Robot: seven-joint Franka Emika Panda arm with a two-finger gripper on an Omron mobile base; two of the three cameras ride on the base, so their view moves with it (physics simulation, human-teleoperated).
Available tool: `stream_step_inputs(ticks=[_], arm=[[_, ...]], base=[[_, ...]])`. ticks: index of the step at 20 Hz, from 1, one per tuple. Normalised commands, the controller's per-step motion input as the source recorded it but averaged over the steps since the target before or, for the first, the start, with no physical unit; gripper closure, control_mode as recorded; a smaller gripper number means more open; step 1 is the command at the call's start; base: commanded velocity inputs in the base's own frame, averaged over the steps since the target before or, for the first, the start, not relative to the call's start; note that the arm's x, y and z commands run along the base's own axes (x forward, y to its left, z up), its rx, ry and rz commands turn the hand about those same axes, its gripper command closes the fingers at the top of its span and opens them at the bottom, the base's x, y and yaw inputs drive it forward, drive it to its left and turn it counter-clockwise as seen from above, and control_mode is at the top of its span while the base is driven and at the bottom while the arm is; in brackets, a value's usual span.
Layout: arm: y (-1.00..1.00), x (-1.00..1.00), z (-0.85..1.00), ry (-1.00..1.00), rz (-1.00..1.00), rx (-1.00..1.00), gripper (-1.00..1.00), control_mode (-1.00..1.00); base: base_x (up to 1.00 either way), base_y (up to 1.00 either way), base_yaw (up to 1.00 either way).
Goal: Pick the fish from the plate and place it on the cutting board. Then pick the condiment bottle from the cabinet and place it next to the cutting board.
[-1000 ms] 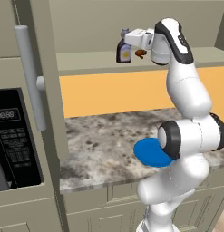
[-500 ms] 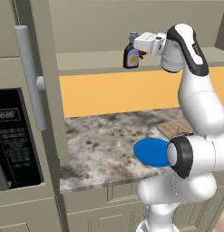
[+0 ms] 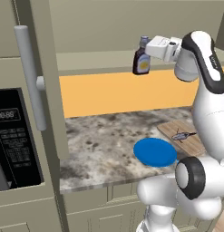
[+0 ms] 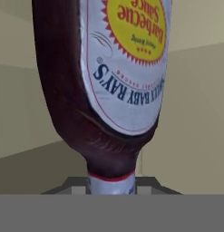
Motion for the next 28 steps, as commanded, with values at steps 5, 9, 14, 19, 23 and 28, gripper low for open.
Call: stream_step_inputs(ticks=[5,9,14,19,23,28], arm=[[-0.18,-0.62,0.0,0.0,0.0,-0.01,1.0,-1.0],[-0.16,-0.62,0.0,0.0,0.0,-0.01,1.0,-1.0],[-0.17,-0.61,0.0,0.0,0.0,-0.01,1.0,-1.0],[-0.16,-0.59,-0.09,0.0,0.0,-0.01,1.0,-1.0],[-0.1,-0.45,-0.34,0.0,0.0,0.0,1.0,-1.0],[-0.13,-0.37,-0.37,0.0,0.02,0.0,1.0,-1.0]], base=[[0.0,0.0,0.0],[0.0,0.0,0.0],[0.0,0.0,0.0],[0.0,0.0,0.0],[0.0,0.0,0.0],[0.0,0.0,0.0]])
